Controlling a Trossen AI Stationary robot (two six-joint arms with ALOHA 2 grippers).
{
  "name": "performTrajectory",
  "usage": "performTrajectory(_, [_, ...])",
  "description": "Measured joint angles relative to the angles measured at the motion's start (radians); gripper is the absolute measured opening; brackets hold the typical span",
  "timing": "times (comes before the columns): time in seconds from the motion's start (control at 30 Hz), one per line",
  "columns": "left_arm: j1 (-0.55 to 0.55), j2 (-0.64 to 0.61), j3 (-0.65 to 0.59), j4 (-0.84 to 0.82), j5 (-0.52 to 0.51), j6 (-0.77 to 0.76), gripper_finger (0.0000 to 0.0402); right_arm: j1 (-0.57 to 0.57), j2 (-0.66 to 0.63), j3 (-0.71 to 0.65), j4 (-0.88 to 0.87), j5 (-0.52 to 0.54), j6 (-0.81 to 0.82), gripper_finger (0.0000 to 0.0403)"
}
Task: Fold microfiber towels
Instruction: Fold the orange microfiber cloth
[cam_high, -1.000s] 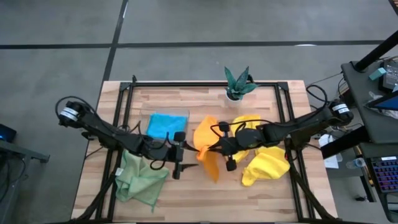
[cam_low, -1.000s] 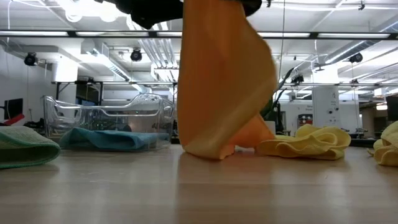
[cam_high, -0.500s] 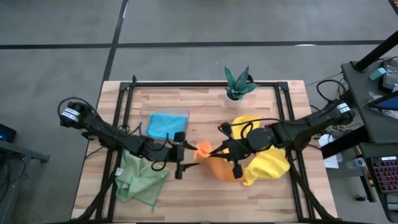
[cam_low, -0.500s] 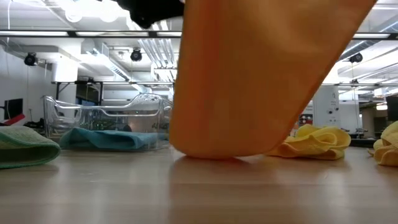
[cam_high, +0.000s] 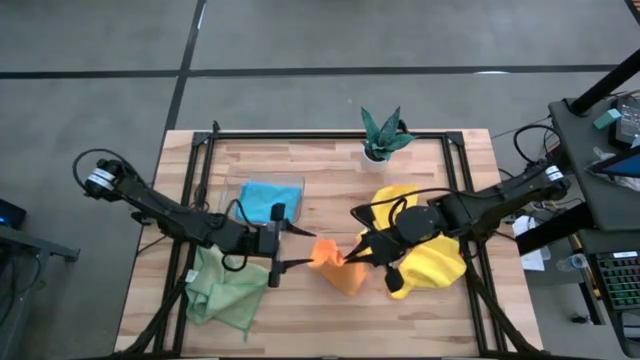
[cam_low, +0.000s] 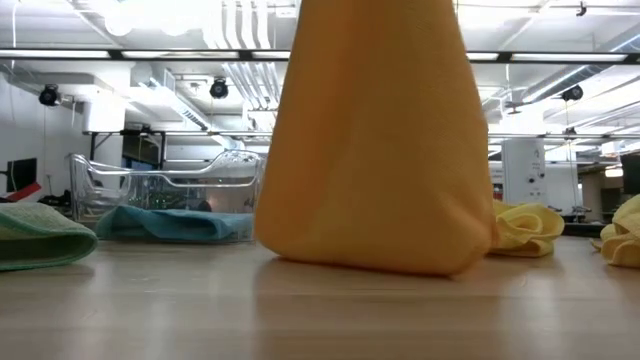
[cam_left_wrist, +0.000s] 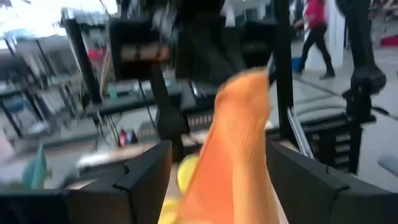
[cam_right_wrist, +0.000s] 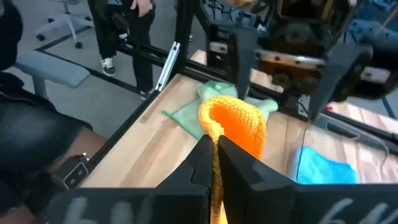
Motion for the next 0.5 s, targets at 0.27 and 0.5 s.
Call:
performTrajectory(0.27, [-0.001,0.14,0.011,0.2,0.02,0.118,0.0244,-0.017,0.026,-0.003,0.005,0.008,0.062,0.0008])
performTrajectory(0.5, [0.002,0.229,0.025,0.306,0.021,0.139,0.0244,-0.026,0.048,-0.005,0.018,0.009,0.049,0.0008])
